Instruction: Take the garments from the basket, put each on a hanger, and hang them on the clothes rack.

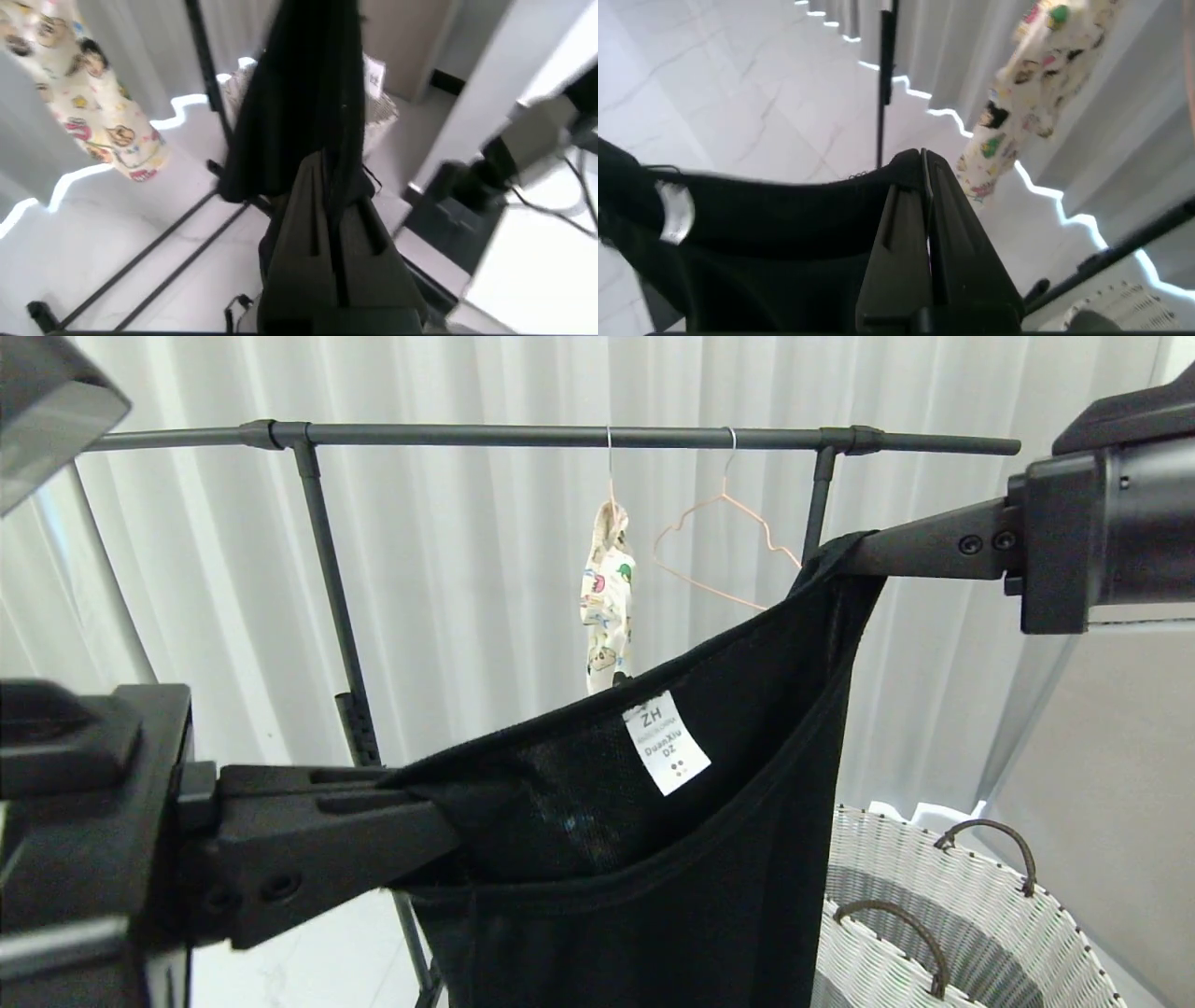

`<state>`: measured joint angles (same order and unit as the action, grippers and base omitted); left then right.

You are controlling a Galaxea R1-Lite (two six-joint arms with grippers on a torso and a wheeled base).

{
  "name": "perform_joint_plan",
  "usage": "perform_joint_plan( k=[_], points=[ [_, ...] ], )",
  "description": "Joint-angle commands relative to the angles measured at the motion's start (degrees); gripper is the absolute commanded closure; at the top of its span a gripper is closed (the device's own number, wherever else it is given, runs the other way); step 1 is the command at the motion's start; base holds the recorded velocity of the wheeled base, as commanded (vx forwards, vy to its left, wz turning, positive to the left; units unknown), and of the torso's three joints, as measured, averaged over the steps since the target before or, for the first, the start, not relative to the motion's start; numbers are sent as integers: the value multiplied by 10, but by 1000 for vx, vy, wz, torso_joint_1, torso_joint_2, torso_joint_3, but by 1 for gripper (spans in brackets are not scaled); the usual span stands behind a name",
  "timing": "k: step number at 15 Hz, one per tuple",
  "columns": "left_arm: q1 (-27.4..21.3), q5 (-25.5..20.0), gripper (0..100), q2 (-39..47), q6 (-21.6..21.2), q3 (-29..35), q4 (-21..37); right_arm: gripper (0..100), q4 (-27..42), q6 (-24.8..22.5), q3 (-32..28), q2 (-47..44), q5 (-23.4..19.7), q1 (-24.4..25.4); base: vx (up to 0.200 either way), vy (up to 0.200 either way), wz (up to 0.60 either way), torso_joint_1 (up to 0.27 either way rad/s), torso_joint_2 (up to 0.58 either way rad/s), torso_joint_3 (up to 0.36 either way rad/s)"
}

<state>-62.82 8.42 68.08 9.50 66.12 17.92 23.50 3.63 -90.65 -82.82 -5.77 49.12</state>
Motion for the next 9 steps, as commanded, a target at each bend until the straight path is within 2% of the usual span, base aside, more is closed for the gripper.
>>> perform_joint_plan(
  k=[1,3,6,7,9],
  points=[
    [26,1,100,38,-1,32,0,100,14,1,21,40,4,-20,0,0,0,0,0,0],
    [52,-1,100,79,1,74,-1,100,50,3,43,86,2,-29,0,0,0,0,0,0],
    [68,-1,100,119,1,96,-19,100,88,3,47,113,0,-26,0,0,0,0,0,0],
    [70,-1,100,146,1,103,-48,100,102,3,49,117,-1,-10,0,0,0,0,0,0],
    [70,-1,100,151,0,104,-51,100,104,3,51,116,0,10,0,0,0,0,0,0]
  ],
)
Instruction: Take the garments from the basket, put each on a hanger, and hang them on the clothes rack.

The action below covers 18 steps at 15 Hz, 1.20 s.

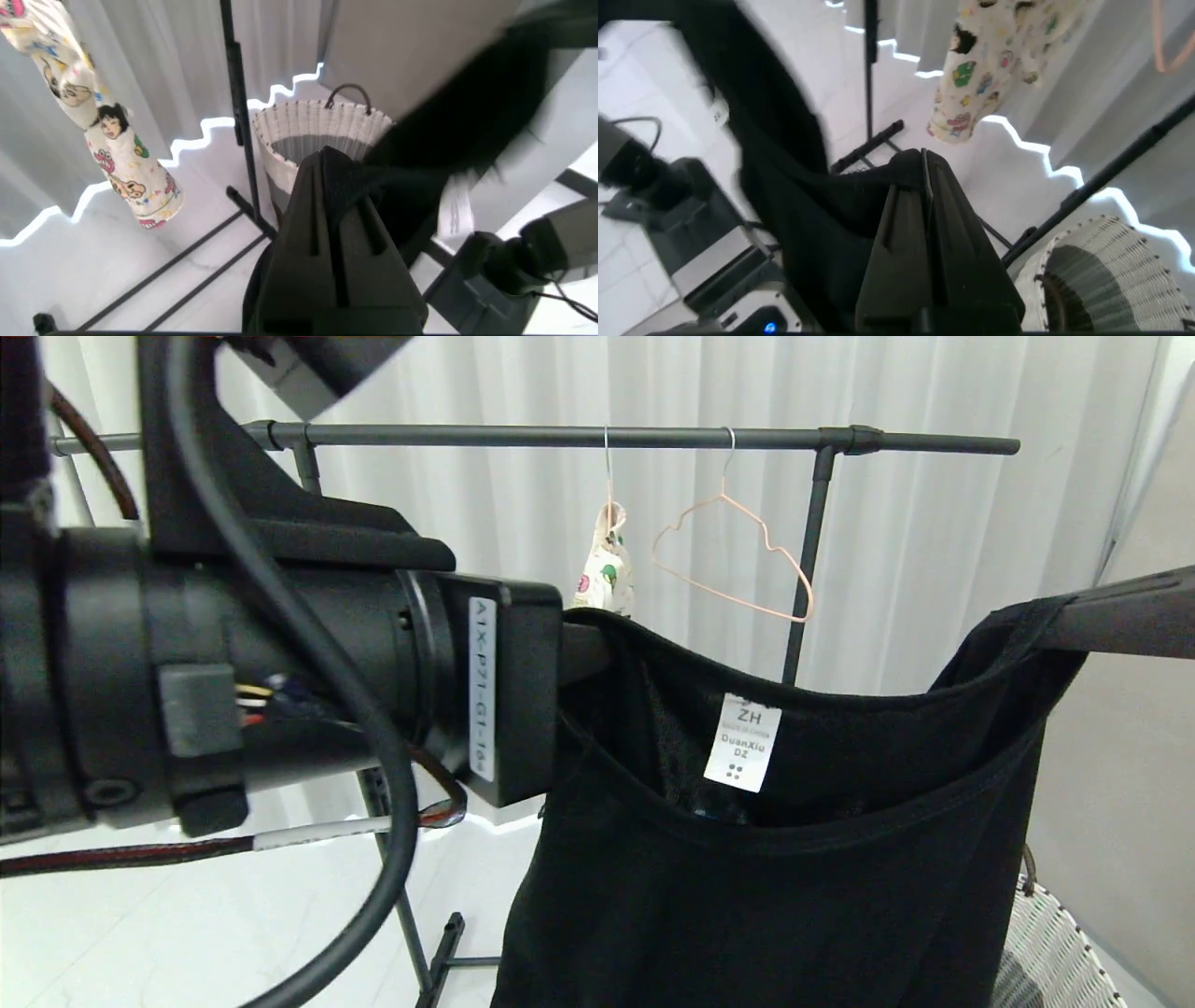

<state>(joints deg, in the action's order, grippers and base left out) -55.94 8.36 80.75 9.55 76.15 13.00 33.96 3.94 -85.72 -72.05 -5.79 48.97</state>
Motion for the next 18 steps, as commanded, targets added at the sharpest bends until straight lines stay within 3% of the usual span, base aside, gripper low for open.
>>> perform_joint_plan(
  k=[1,11,12,18],
  points=[
    [1,0,100,25,0,3,-1,100,0,0,2,8,0,11,0,0,0,0,0,0],
    [17,3,100,8,-1,3,-1,100,1,1,3,9,4,10,0,0,0,0,0,0],
    [18,3,100,7,-1,3,-1,0,1,1,4,9,5,10,0,0,0,0,0,0],
    [62,6,100,12,-15,-25,2,0,22,-2,42,42,6,-12,0,0,0,0,0,0]
  ],
)
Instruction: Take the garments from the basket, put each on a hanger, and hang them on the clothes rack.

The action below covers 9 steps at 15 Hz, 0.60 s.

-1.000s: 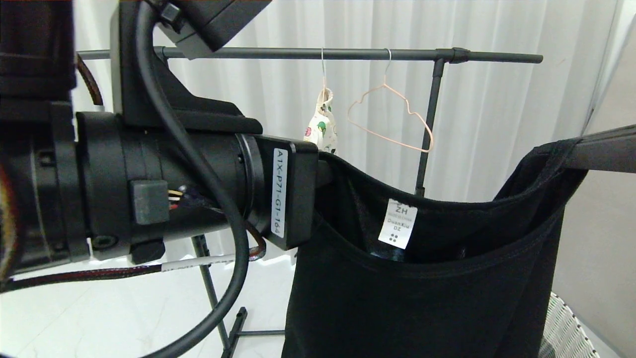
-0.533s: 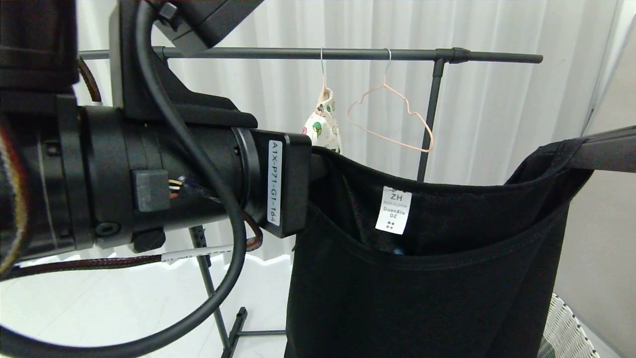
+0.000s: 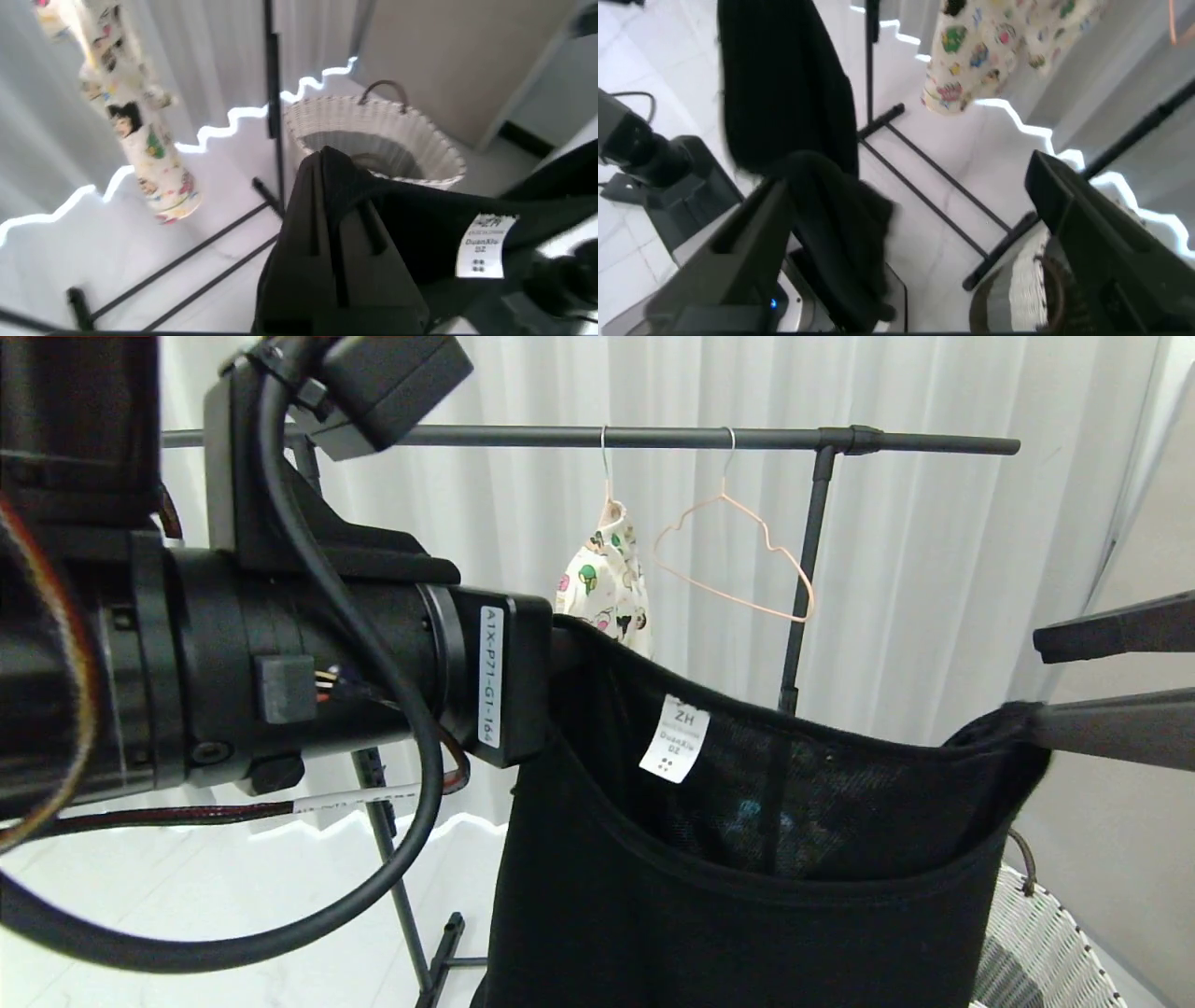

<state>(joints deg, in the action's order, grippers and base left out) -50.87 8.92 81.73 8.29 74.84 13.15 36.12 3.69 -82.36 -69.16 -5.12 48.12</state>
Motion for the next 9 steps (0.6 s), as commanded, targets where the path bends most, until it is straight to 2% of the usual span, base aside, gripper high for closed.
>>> perform_joint_plan(
  k=[1,4,6,7,8,9],
  points=[
    [13,4,100,4,-3,-17,0,0,1,0,9,16,-2,-4,0,0,0,0,0,0],
    [21,43,100,13,-3,-36,2,0,0,0,12,19,-1,-33,0,0,0,0,0,0],
    [37,55,100,8,-5,-43,22,0,12,-4,14,15,10,-87,0,0,0,0,0,0],
    [52,72,100,-6,-13,-48,60,0,65,-18,11,7,61,-127,0,0,0,0,0,0],
    [65,85,100,-17,-24,-57,87,0,105,-26,14,3,123,-144,0,0,0,0,0,0],
    [90,100,100,-40,-52,-89,100,0,119,-13,31,-1,193,-154,0,0,0,0,0,0]
  ],
)
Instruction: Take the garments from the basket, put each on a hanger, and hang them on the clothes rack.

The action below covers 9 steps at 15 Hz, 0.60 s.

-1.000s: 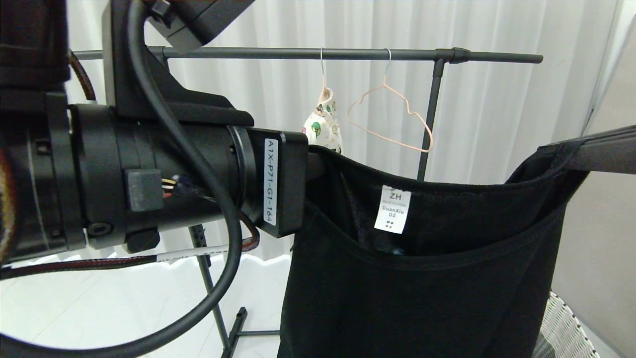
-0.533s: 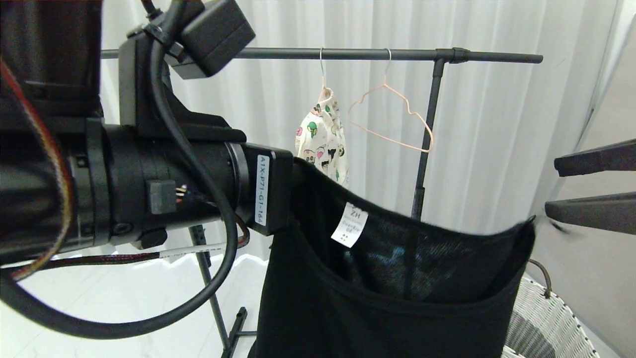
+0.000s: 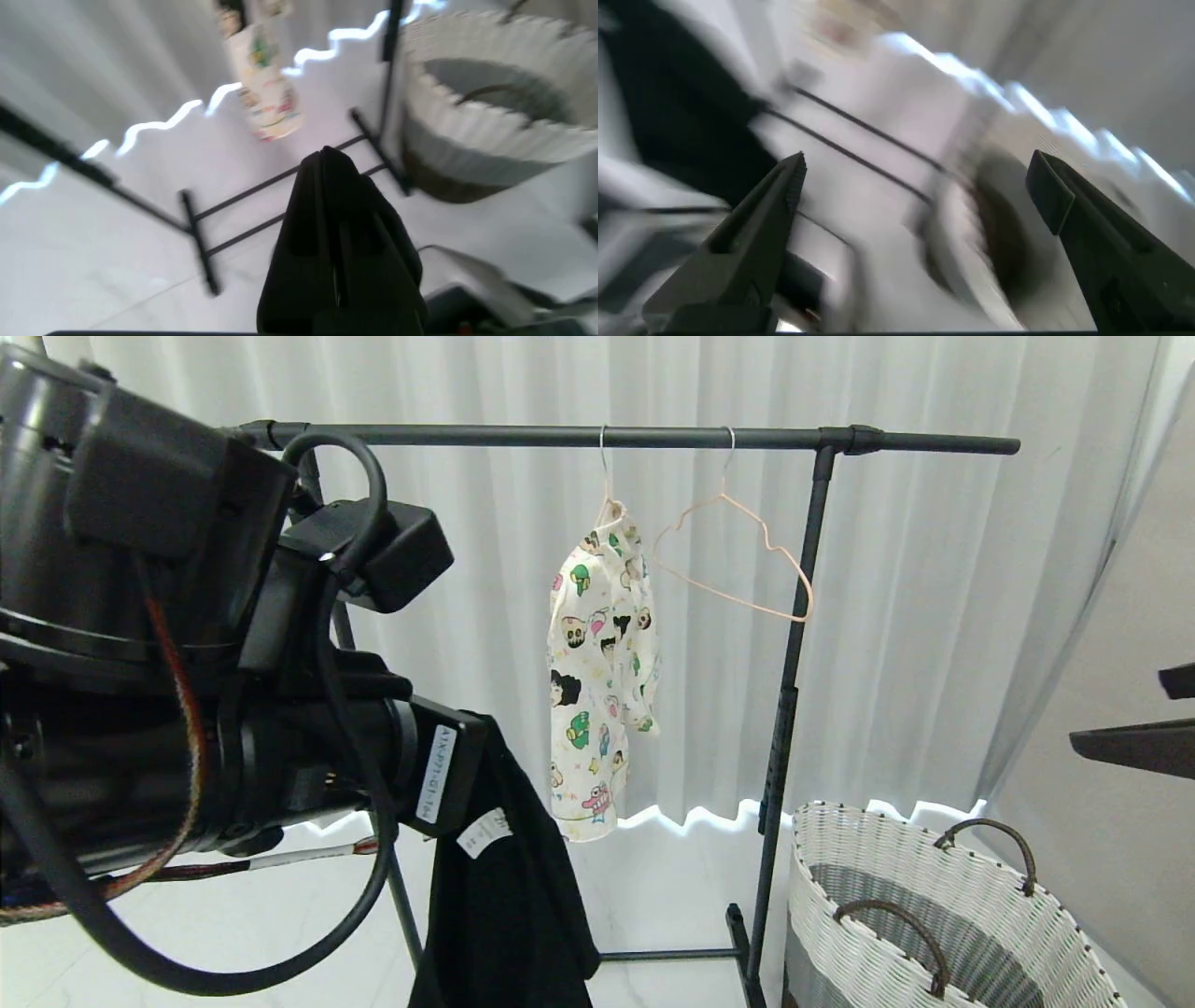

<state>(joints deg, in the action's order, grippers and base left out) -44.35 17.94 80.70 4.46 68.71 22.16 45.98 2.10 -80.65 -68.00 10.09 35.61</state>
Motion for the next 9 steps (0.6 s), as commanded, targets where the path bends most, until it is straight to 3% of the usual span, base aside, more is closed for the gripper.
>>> perform_joint_plan(
  k=[1,3,9],
  points=[
    [55,10,100,-48,-36,-64,7,0,19,20,30,-13,65,-42,0,0,0,0,0,0],
    [93,10,100,-81,-49,-110,-3,0,19,44,44,-11,71,-63,0,0,0,0,0,0],
    [114,17,100,-124,-49,-154,-3,0,8,54,44,-14,46,-82,0,0,0,14,-39,-25]
  ],
)
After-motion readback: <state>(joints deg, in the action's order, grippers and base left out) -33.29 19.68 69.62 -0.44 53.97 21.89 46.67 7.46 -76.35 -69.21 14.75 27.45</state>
